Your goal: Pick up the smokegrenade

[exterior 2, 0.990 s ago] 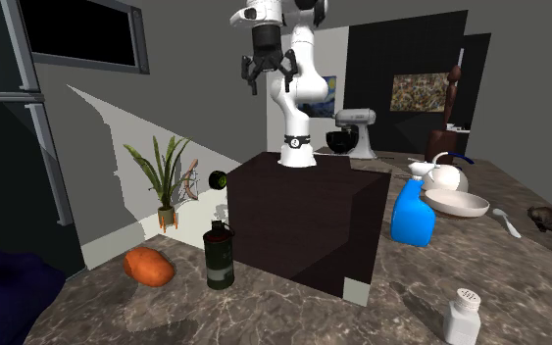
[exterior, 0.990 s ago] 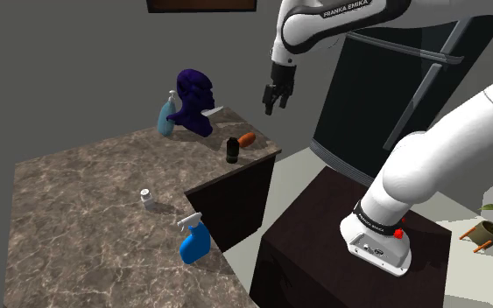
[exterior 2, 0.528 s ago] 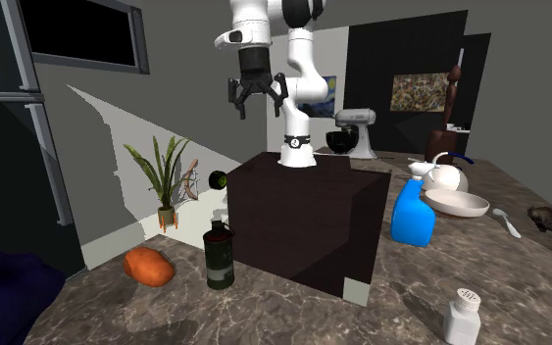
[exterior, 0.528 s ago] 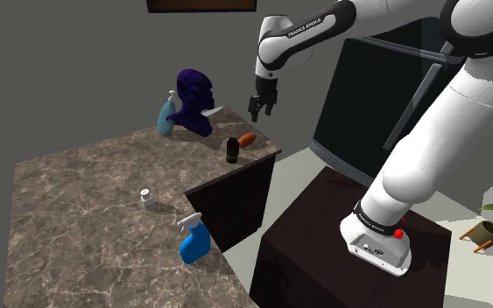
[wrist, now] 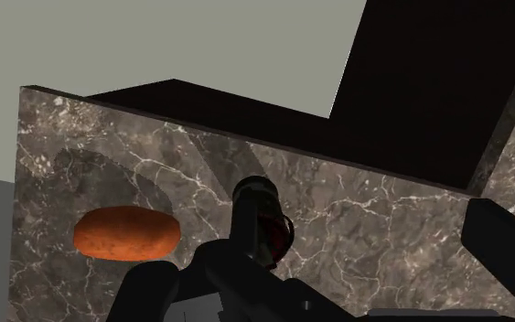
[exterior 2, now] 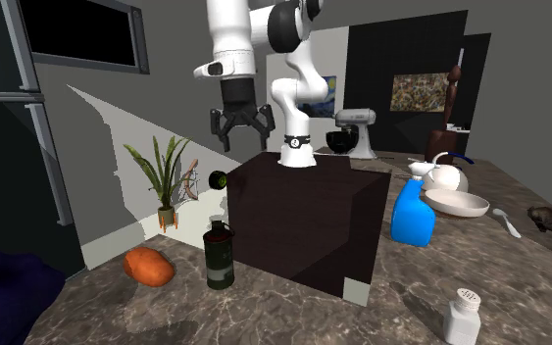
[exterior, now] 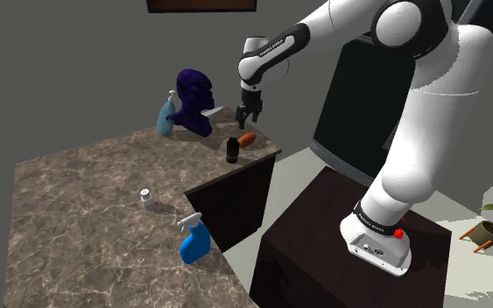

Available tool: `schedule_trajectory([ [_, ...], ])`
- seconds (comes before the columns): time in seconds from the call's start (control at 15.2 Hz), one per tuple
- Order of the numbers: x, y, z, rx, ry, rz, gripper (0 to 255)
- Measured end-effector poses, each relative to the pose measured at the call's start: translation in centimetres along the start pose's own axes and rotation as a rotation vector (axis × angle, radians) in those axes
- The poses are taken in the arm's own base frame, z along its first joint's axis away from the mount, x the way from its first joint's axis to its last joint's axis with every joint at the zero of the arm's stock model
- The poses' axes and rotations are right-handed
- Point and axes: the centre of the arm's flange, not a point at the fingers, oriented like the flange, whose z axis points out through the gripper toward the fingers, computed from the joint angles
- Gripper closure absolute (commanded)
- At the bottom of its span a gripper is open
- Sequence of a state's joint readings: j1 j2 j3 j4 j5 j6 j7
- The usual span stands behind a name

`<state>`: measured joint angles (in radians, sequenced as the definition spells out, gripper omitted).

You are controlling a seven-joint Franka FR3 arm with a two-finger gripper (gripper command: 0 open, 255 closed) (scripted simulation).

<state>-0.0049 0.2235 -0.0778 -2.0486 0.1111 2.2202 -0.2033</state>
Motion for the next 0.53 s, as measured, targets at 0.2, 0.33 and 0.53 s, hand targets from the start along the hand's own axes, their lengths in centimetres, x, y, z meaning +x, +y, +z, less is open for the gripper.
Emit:
schedule_trajectory([
  [0.2, 3.0, 1.2, 2.6, 0.000, -0.005, -0.004, 0],
  [0.33, 4.5, 1.6, 4.4, 0.001, -0.009, -0.008, 0],
  [0.53, 7.8, 2.2, 7.1, 0.001, -0.014, -0.011, 0],
])
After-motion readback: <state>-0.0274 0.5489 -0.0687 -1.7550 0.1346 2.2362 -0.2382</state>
